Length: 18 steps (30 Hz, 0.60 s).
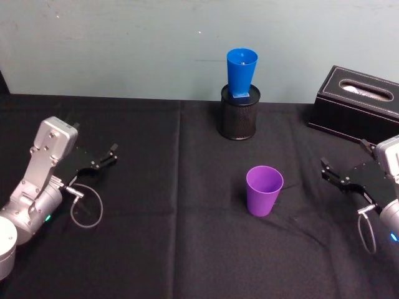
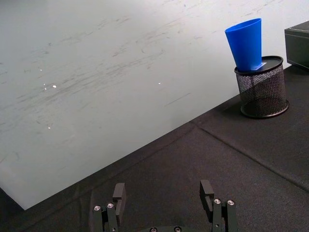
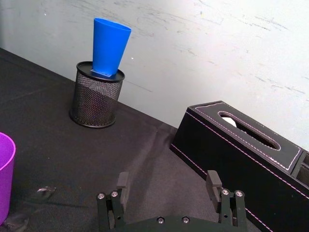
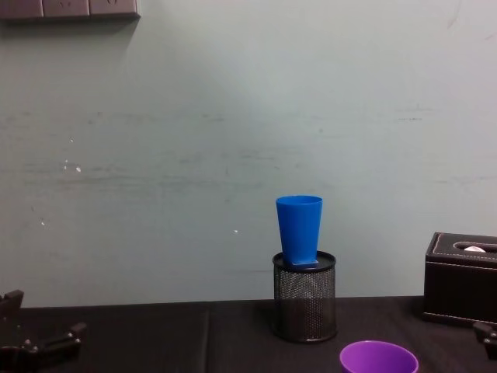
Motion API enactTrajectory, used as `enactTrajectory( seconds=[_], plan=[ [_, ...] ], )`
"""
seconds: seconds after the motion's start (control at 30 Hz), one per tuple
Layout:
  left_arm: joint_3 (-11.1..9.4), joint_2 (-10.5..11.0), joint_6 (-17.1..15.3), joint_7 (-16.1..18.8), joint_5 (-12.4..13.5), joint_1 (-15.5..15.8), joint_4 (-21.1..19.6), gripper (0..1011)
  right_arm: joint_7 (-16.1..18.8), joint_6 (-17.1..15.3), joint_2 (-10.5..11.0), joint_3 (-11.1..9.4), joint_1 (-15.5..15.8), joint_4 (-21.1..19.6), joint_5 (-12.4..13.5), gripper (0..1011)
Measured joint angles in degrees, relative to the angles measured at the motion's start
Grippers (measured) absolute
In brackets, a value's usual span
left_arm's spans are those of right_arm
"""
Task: Pick up one cup with a gripper and tap it against the other cup.
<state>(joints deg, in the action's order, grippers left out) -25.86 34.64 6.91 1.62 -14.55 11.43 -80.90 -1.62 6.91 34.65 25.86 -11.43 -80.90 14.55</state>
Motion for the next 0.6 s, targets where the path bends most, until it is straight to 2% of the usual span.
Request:
enactTrajectory(
  seconds=[0.37,0.43,0.57,0.6],
  plan=[
    [0.00,0.00,0.00,0.00,0.00,0.00,0.00,1005,0.11,0.00,0.02,-0.10,0.04,-0.06,0.07,1003],
    [0.00,0.00,0.00,0.00,0.00,0.00,0.00,1005,1.30,0.17,0.29,-0.58,0.22,-0.59,0.72,1002],
    [0.00,0.00,0.00,0.00,0.00,0.00,0.00,1005,5.86,0.72,1.51,-1.70,1.44,-2.10,3.29,1003],
    [0.00,0.00,0.00,0.00,0.00,0.00,0.00,1005,7.90,1.05,2.06,-1.93,1.97,-2.48,4.38,1003]
  ],
)
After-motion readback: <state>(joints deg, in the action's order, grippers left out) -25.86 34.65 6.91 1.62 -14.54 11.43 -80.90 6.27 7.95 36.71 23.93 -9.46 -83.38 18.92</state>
